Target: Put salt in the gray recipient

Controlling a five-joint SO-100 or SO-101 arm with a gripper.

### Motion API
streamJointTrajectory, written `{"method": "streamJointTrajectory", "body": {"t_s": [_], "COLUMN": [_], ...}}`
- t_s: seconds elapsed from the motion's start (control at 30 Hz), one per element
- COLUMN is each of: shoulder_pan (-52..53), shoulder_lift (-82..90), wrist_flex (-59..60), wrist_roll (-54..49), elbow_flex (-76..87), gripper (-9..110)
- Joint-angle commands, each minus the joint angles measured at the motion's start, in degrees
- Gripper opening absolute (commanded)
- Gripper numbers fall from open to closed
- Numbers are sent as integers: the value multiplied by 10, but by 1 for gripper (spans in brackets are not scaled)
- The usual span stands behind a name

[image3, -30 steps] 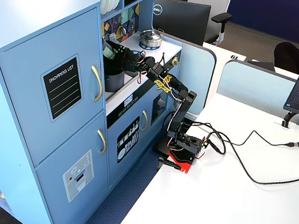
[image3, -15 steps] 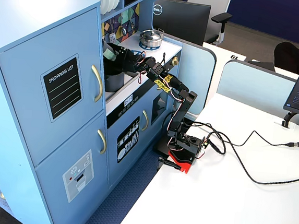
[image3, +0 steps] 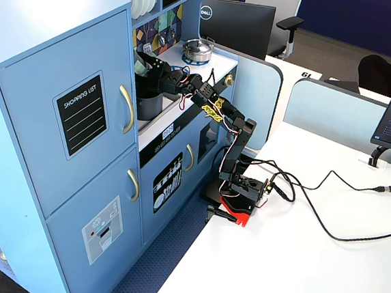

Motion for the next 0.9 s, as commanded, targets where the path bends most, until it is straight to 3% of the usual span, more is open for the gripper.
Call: {"method": "streamJointTrajectory", "body": {"t_s": [0.0,0.37,0.7,0.87], "shoulder_pan": [3,85,-3,11], "shoulder_lift": [5,83,39,25], "wrist_flex": [-2,18,-14,-15], "wrist_roll": [3,-16,-18,-50], "elbow_flex": [-48,104,14,-14], "gripper": [0,0,0,0]}}
